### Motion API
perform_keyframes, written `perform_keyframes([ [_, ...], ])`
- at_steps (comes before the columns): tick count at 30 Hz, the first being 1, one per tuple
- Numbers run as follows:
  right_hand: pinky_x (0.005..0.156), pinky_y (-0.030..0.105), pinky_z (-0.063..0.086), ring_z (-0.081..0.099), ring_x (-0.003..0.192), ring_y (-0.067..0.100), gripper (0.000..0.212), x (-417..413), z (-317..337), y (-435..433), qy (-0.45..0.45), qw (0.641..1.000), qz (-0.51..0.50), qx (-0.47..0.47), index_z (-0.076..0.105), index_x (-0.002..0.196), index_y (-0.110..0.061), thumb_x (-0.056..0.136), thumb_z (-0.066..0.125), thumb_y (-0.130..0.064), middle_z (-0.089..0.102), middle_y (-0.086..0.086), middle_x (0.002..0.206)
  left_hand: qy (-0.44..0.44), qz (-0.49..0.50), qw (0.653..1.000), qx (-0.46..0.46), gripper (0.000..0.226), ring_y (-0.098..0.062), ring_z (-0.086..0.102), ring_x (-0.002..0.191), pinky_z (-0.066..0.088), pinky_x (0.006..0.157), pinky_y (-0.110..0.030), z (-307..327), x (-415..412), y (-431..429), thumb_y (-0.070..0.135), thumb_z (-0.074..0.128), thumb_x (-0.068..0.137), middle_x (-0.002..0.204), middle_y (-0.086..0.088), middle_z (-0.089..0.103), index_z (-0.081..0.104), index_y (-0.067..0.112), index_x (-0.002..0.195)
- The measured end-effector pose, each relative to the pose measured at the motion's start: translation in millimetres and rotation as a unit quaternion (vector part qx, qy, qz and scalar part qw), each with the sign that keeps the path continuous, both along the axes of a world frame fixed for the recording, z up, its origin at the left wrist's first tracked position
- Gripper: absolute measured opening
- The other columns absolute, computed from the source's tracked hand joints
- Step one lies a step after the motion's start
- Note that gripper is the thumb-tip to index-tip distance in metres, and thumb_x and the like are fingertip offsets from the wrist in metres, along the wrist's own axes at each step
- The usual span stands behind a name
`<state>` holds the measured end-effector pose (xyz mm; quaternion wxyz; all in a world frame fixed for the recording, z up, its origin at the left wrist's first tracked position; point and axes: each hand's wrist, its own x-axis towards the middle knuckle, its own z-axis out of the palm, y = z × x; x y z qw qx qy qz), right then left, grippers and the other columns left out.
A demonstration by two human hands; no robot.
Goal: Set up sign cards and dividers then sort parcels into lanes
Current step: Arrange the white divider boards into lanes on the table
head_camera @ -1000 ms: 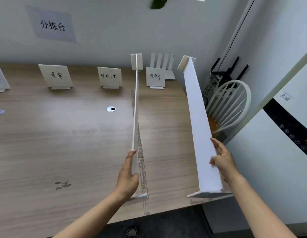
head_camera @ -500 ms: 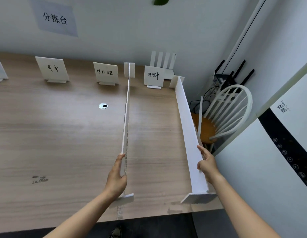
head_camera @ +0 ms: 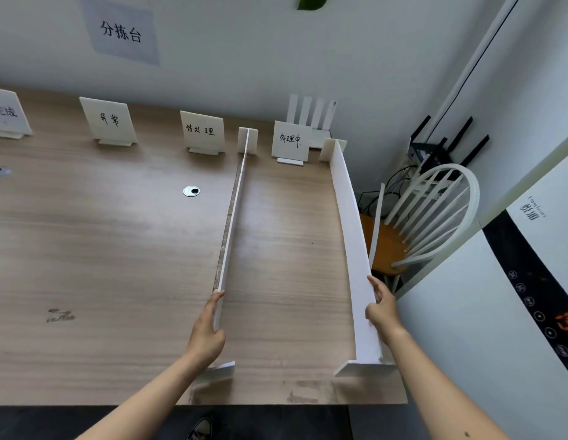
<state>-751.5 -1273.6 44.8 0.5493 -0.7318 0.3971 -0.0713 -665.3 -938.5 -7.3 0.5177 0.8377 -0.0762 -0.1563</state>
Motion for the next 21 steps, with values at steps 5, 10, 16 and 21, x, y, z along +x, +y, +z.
perform_keyframes([
  [5, 0.061, 0.019, 0.043, 0.039, 0.136, 0.030, 0.078, -4.5, -5.7, -9.7, 0.000, 1.000, -0.003, 0.002, 0.039, 0.145, -0.017, 0.079, 0.037, 0.025, 0.037, 0.009, 0.151, -0.007, 0.016, 1.000, -0.001, 0.082, -0.015, 0.025, 0.141, 0.019, 0.112, -0.023, -6.4, 5.1, -0.8, -0.026, 0.035, 0.070, 0.149, -0.001, 0.032, 0.036, 0.015, 0.141],
  [10, 0.055, 0.017, 0.039, 0.044, 0.131, 0.032, 0.072, -9.0, -8.9, -13.7, 0.002, 1.000, 0.000, -0.004, 0.038, 0.145, -0.016, 0.084, 0.041, 0.022, 0.038, 0.010, 0.150, -0.001, 0.030, 1.000, -0.009, 0.081, -0.004, 0.024, 0.133, 0.019, 0.109, -0.020, -3.3, 6.2, -1.7, -0.026, 0.034, 0.071, 0.149, -0.001, 0.033, 0.037, 0.016, 0.141],
  [16, 0.059, 0.016, 0.040, 0.044, 0.130, 0.031, 0.072, -12.1, -13.3, -21.1, 0.007, 1.000, 0.018, -0.015, 0.037, 0.145, -0.017, 0.084, 0.044, 0.020, 0.039, 0.009, 0.149, 0.001, 0.023, 1.000, -0.011, 0.083, -0.006, 0.023, 0.136, 0.019, 0.110, -0.020, -3.3, 3.4, -3.3, -0.026, 0.032, 0.072, 0.150, 0.001, 0.031, 0.035, 0.029, 0.133],
  [21, 0.064, 0.017, 0.043, 0.044, 0.130, 0.031, 0.071, -13.9, -18.4, -25.6, 0.012, 0.999, 0.027, -0.033, 0.039, 0.144, -0.019, 0.084, 0.047, 0.018, 0.041, 0.009, 0.148, -0.006, 0.018, 1.000, -0.009, 0.083, -0.013, 0.024, 0.140, 0.018, 0.109, -0.018, -3.8, 0.0, -7.5, -0.027, 0.034, 0.070, 0.151, -0.002, 0.030, 0.037, 0.022, 0.138],
])
